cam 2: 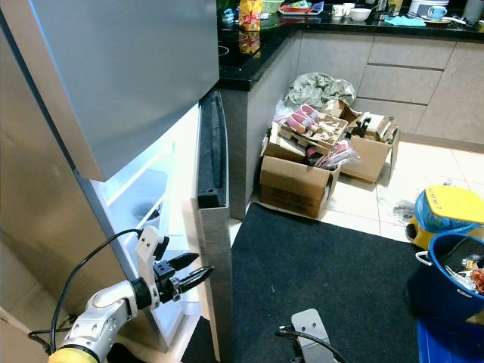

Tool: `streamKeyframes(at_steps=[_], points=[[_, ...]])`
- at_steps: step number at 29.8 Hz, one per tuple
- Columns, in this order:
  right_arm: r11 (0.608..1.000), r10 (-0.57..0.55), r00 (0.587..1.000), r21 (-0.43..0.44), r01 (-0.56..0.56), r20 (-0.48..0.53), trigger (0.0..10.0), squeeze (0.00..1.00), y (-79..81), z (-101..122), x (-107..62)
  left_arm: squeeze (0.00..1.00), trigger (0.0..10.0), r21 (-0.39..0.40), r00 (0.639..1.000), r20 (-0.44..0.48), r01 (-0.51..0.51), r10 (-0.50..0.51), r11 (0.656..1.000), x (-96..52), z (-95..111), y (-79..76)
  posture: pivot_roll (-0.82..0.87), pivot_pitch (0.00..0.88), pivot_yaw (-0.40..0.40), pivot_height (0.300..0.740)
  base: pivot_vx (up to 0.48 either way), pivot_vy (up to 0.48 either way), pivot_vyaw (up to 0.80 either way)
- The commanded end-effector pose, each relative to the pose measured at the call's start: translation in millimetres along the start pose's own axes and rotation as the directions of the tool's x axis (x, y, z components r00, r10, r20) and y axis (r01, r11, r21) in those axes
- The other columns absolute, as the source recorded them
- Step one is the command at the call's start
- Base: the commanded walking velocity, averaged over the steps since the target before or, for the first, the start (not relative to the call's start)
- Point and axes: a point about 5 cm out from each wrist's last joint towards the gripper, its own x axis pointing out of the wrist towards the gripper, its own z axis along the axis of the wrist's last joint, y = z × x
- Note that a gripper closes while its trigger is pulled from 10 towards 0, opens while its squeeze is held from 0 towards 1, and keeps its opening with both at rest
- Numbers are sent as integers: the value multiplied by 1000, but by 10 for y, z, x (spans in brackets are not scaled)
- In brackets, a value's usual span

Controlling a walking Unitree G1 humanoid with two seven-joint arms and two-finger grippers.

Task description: Restocking fridge

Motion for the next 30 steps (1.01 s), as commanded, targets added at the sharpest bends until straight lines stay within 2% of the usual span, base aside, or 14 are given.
streamKeyframes(at_steps=[1,4,5,11,12,15,16,18,19,22,23,27,28,30], points=[[1000,2,1000,10,-2,-8,10000,0,30,-31,-10,1000,10000,-7,1000,-18,3,-3,1000,-20,-33,-17,-82,56,18,740,0,0,0],[1000,1,1000,9,-1,-8,10000,0,28,-35,-12,1000,10000,-7,1000,-24,3,-3,1000,-34,-23,-18,-81,56,17,740,0,0,0],[1000,1,1000,9,-1,-9,10000,0,27,-38,-13,0,10000,-10,1000,-27,2,-3,1000,-45,-15,-18,-82,55,18,740,0,0,0],[1000,1,1000,7,-1,-10,10000,0,29,-46,-16,0,10000,-52,998,-50,43,-45,998,-94,-31,-38,-82,52,19,740,0,0,0],[1000,1,1000,7,-1,-10,10000,0,31,-45,-16,1000,10000,-61,996,-62,61,-65,996,-116,-44,-47,-83,51,21,740,0,0,0],[1000,1,1000,8,-1,-10,10000,0,35,-45,-16,1000,10000,-16,993,-111,47,-48,999,-168,-96,-25,-83,48,21,740,0,0,0],[1000,1,1000,9,0,-10,10000,0,35,-46,-16,0,10000,4,988,-150,41,-40,999,-217,-145,-1,-83,48,22,740,0,0,0],[1000,1,1000,9,0,-11,10000,0,37,-48,-17,0,10000,15,984,-176,38,-35,999,-253,-179,14,-84,47,23,740,0,0,0],[1000,1,1000,9,-1,-11,10000,0,37,-50,-18,1000,10000,23,977,-209,37,-31,999,-305,-219,33,-84,45,23,740,0,0,0],[1000,1,1000,8,-1,-14,10000,0,33,-57,-19,1000,10000,81,962,-274,26,-2,996,-404,-278,72,-82,44,23,740,0,0,0],[1000,2,1000,7,-1,-15,10000,0,30,-62,-21,310,10000,71,955,-296,23,-1,997,-474,-308,85,-80,42,23,740,0,0,0],[1000,1,1000,5,-1,-17,10000,0,22,-67,-24,980,10000,84,949,-314,-14,39,996,-566,-335,129,-79,41,23,740,0,0,0],[1000,1,1000,4,-1,-17,10000,0,18,-68,-24,0,10000,93,945,-319,-45,73,995,-608,-348,162,-77,41,20,740,0,0,0],[1000,1,1000,4,-1,-17,10000,0,16,-64,-23,0,10000,152,937,-314,-106,150,983,-633,-344,228,-77,41,20,740,0,0,0]])
